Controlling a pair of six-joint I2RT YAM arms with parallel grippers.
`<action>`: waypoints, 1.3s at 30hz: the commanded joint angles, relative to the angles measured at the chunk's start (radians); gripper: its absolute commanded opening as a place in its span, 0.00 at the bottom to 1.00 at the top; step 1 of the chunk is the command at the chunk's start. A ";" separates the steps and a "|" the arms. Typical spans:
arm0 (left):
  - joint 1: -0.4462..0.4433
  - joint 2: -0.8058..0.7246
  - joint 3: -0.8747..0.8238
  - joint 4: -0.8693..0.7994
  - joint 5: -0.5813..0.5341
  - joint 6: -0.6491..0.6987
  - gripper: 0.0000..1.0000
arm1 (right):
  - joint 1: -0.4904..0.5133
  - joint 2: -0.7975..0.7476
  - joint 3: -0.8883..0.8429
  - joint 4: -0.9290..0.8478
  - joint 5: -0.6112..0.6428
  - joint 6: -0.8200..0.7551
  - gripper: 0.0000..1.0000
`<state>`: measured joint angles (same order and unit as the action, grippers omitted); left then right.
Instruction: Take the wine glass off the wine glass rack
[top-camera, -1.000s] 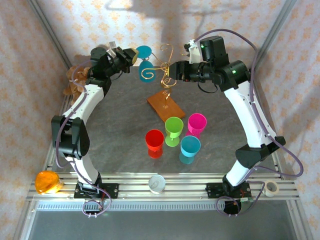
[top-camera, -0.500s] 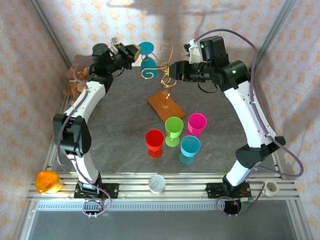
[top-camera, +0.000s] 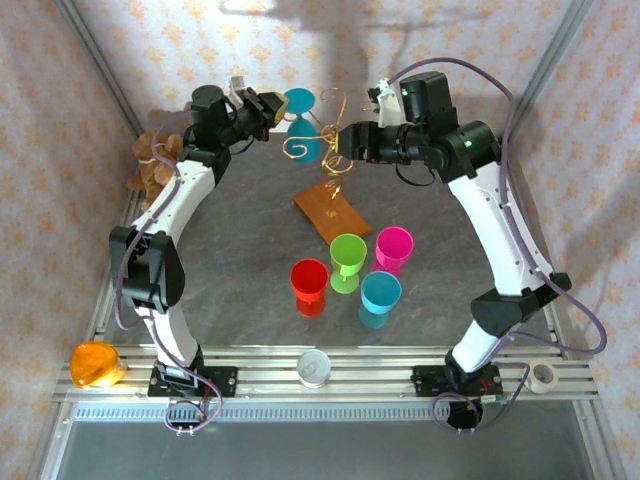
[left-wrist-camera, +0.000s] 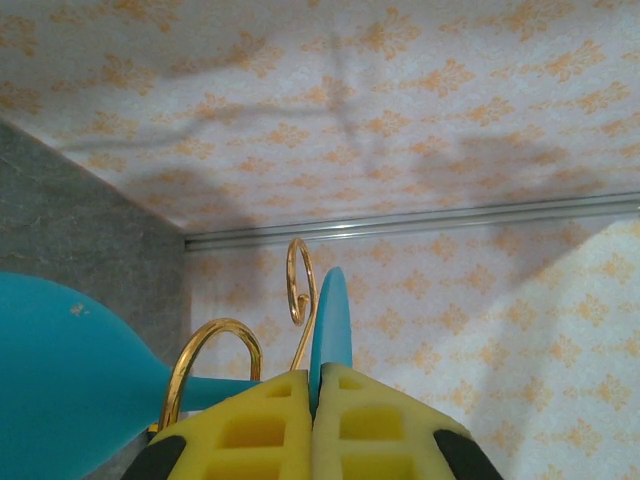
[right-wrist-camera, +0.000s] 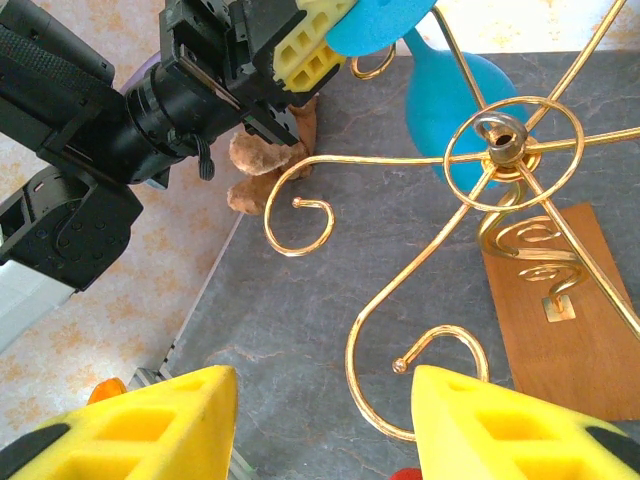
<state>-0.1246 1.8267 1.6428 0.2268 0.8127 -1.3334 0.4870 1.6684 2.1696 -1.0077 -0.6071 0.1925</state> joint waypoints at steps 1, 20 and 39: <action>-0.004 -0.015 0.021 -0.007 0.031 0.039 0.00 | -0.006 -0.016 0.028 0.000 -0.008 -0.017 0.50; -0.004 -0.104 -0.073 0.019 0.060 0.054 0.00 | -0.007 -0.008 0.035 0.006 -0.017 0.003 0.51; 0.003 -0.162 -0.115 0.051 0.071 0.032 0.00 | -0.007 -0.015 0.039 0.009 -0.025 0.009 0.51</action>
<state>-0.1291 1.7145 1.5379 0.2256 0.8604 -1.3083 0.4870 1.6688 2.1750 -1.0073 -0.6144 0.1947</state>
